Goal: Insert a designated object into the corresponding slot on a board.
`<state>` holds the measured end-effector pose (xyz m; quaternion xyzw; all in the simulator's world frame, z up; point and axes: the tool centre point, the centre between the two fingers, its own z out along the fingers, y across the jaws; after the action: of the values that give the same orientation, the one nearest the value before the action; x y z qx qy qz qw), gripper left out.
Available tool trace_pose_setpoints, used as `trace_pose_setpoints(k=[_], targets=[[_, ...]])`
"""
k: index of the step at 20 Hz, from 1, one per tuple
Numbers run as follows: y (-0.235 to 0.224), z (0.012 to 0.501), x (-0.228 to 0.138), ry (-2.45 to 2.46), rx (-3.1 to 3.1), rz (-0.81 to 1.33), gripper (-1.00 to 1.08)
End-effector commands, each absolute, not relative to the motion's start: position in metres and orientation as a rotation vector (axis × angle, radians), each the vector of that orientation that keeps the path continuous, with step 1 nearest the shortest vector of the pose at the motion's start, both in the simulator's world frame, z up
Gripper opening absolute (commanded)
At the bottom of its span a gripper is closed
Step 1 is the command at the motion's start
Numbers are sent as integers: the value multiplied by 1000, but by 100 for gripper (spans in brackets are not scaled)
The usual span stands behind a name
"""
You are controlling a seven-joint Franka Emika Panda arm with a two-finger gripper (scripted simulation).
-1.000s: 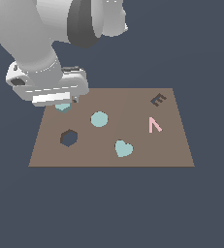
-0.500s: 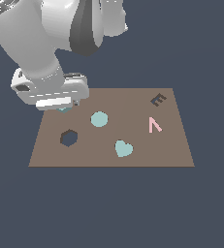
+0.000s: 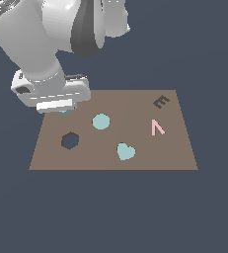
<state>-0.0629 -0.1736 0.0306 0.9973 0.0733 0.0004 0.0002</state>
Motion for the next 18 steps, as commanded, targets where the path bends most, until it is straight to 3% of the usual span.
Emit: trace_pose_setpoints(k=[1,18], targets=[[-174,31,-63,230,3133,1,-100],[-159,32,-50,-28,3141,1,-100]])
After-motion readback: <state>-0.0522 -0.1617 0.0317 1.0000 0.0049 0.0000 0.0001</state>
